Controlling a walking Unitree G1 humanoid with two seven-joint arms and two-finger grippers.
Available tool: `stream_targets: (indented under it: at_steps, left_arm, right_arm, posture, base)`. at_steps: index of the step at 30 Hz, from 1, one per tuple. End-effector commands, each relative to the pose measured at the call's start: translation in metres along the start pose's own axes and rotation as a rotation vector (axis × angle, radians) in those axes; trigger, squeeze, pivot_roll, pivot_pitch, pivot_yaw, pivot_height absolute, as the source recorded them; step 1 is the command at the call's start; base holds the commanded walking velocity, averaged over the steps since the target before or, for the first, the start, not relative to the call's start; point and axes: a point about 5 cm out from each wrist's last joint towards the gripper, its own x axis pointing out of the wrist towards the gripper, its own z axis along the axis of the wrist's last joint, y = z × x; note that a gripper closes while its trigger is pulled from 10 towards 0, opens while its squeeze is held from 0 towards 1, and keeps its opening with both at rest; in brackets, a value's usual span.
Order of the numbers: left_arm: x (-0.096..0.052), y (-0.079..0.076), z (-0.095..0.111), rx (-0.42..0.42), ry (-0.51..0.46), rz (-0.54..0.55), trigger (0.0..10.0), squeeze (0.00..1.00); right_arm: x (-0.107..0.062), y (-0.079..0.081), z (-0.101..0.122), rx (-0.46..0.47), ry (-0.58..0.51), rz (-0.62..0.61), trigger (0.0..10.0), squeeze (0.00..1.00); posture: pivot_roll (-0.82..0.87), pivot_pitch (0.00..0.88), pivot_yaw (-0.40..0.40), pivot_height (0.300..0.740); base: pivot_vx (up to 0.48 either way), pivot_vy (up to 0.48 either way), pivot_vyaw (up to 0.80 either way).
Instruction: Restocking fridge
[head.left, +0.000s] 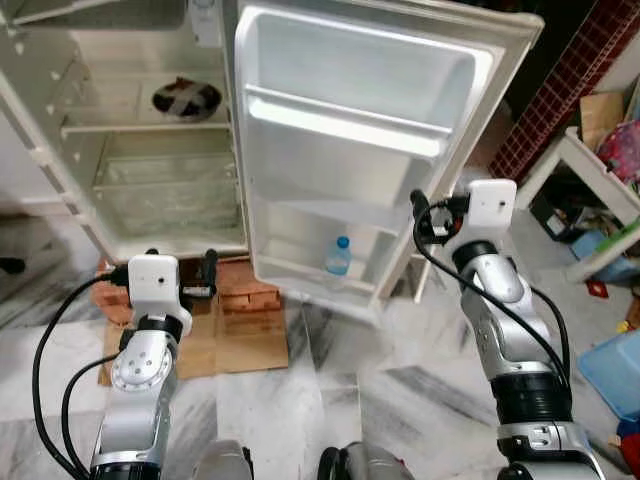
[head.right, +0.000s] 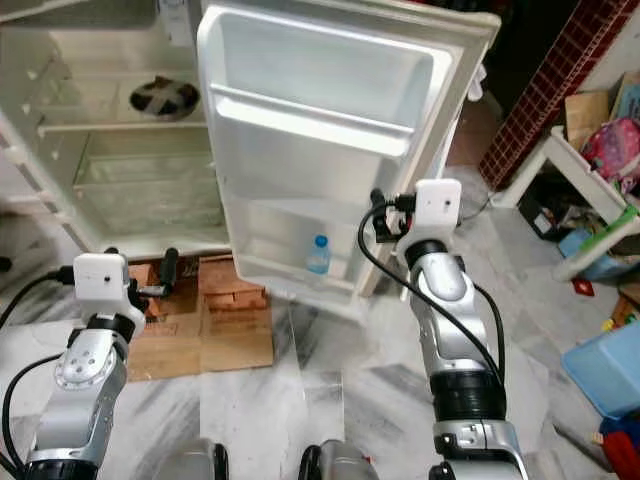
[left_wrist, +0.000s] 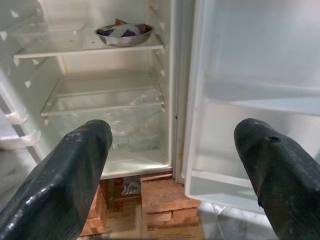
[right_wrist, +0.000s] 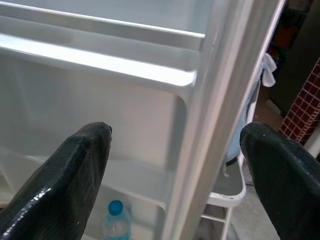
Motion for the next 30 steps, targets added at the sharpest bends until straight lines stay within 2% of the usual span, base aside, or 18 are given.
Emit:
stream_targets:
  at_steps: [1, 8, 16, 21, 30]
  left_arm:
    - [0.0001, -0.0034, -0.0021, -0.006, 0.003, -0.009, 10.0, 0.00]
    - [-0.0005, -0.0052, -0.0026, -0.010, 0.004, -0.014, 10.0, 0.00]
    - [-0.0007, -0.0039, -0.0027, -0.008, 0.005, -0.012, 10.0, 0.00]
    - [-0.0009, -0.0035, -0.0026, -0.007, 0.005, -0.015, 10.0, 0.00]
    - [-0.0004, -0.0046, -0.0027, -0.007, 0.009, -0.019, 10.0, 0.00]
  right_arm:
    - [0.0005, -0.0046, 0.0009, -0.008, -0.009, -0.016, 10.0, 0.00]
    - [0.0003, -0.0030, 0.0010, -0.009, -0.023, -0.014, 10.0, 0.00]
    - [0.0054, -0.0069, 0.0009, 0.004, -0.022, -0.018, 10.0, 0.00]
    - [0.0082, -0.0034, 0.0040, -0.003, -0.038, 0.013, 10.0, 0.00]
    - [0.0066, 0.0020, 0.0032, 0.013, -0.049, 0.042, 10.0, 0.00]
  posture:
    - [0.03, 0.062, -0.066, 0.740]
    - [0.03, 0.066, -0.064, 0.740]
    - [0.03, 0.070, -0.062, 0.740]
    - [0.03, 0.074, -0.062, 0.740]
    - [0.03, 0.077, -0.059, 0.740]
  base:
    - [0.244, -0.322, 0.00]
    - [0.253, -0.340, 0.72]
    - [0.265, -0.356, 0.00]
    - [0.283, -0.350, 0.00]
    - [0.290, -0.348, 0.73]
